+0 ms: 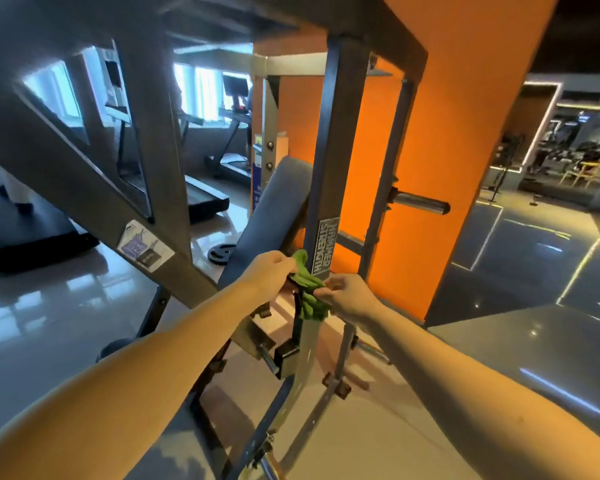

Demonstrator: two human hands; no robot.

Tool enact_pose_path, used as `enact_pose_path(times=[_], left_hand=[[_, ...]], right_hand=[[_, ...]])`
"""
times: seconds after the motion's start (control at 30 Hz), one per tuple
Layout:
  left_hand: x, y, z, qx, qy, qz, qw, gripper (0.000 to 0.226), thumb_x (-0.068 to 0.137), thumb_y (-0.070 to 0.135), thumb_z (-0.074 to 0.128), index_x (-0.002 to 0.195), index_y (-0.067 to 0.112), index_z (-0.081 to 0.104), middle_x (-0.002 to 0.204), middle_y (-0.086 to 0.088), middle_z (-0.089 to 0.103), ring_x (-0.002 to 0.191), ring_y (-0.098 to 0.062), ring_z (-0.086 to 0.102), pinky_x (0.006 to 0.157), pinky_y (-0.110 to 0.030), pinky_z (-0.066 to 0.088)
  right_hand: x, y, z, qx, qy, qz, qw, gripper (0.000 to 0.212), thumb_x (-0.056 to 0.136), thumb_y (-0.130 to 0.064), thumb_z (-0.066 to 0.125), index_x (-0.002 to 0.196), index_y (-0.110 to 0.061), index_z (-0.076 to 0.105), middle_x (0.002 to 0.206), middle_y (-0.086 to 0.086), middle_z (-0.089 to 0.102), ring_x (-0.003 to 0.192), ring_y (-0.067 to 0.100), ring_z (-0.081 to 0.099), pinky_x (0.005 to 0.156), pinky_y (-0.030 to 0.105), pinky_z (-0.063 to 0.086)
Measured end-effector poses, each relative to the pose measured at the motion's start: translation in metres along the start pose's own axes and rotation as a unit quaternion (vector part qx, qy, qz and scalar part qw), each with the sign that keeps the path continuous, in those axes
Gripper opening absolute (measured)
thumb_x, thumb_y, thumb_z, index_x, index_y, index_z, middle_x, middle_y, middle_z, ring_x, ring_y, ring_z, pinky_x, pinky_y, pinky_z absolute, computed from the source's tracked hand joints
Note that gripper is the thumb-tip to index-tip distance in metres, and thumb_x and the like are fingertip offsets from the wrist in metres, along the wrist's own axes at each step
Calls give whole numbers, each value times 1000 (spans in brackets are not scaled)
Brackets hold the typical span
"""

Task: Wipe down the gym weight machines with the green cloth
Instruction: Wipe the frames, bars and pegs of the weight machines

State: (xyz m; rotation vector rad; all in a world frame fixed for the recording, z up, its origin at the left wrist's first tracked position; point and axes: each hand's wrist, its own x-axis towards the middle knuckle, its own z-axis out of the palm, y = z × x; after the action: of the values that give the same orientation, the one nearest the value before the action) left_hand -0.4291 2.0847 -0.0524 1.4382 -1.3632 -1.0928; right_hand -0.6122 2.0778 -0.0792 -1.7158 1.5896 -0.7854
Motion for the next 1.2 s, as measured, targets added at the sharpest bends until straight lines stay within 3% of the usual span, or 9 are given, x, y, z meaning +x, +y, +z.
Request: enact_pose_path(times=[0.13, 0.3, 0.43, 0.63, 0.8, 0.9, 1.03, 1.13, 1.2], left_hand=[[13, 42, 28, -56, 34, 17, 998, 12, 100, 11, 51, 93, 8, 60, 89, -17, 73, 85, -32, 74, 93, -52, 58], [31, 73, 52, 77, 91, 67, 991, 16, 95, 18, 57, 92, 3, 57, 87, -12, 61, 77, -22, 67, 71, -35, 57], [50, 95, 61, 160, 107, 113, 975, 21, 90, 23, 62, 84, 5, 53, 77, -8, 51, 70, -21, 51, 66, -36, 40], [84, 112, 57, 188, 114, 163, 962, 13, 91, 26, 69, 97, 16, 67, 90, 1, 69, 84, -15, 68, 78, -33, 54], [119, 96, 42, 131, 158, 144, 968, 19, 94, 25, 67, 110, 17, 63, 103, -2, 68, 91, -17, 65, 76, -25, 50], [134, 66, 43, 162, 164, 133, 964, 23, 94, 27, 68, 111, 15, 58, 102, 2, 62, 95, -15, 60, 75, -26, 43], [146, 9, 54, 151, 149, 94, 973, 27, 91, 35, 71, 103, 17, 56, 96, 1, 62, 90, -16, 61, 76, -31, 46], [152, -31, 62, 144, 116, 77, 980, 36, 82, 49, 72, 100, 19, 61, 91, 3, 68, 87, -16, 69, 72, -31, 54], [147, -45, 67, 132, 109, 77, 982, 31, 88, 35, 76, 108, 23, 54, 96, 7, 65, 88, -10, 65, 75, -30, 54]], right_hand=[[21, -5, -39, 304, -122, 126, 936, 41, 102, -45, 58, 129, -14, 63, 130, 13, 65, 112, 37, 66, 87, 49, 60], [46, -26, -85, 550, -110, 61, 825, 26, 106, -26, 53, 122, -10, 65, 122, 17, 71, 111, 31, 70, 87, 44, 61], [62, -39, -112, 476, -120, -4, 871, 24, 97, -16, 67, 121, -11, 65, 116, 12, 73, 107, 28, 70, 93, 43, 59], [99, -58, -125, 422, 25, -53, 905, 27, 91, -7, 73, 116, -8, 64, 103, 14, 74, 94, 29, 74, 84, 41, 62], [123, -62, -119, 374, 129, -57, 917, 20, 94, 0, 63, 106, -16, 59, 103, 10, 67, 90, 25, 70, 78, 45, 64], [125, -38, -103, 286, 209, -62, 933, 21, 95, 4, 57, 103, -16, 57, 91, -1, 59, 81, 13, 63, 65, 27, 58], [130, 17, -53, 198, 256, -18, 946, 30, 85, 7, 58, 93, -22, 59, 95, 5, 64, 91, 27, 64, 77, 43, 57], [130, 48, -9, 216, 274, 31, 937, 21, 89, -2, 66, 104, -15, 67, 101, 3, 67, 97, 23, 66, 86, 36, 56], [130, 60, 17, 254, 261, 61, 929, 17, 95, -9, 61, 107, -15, 71, 96, 0, 69, 91, 18, 68, 84, 31, 58]])
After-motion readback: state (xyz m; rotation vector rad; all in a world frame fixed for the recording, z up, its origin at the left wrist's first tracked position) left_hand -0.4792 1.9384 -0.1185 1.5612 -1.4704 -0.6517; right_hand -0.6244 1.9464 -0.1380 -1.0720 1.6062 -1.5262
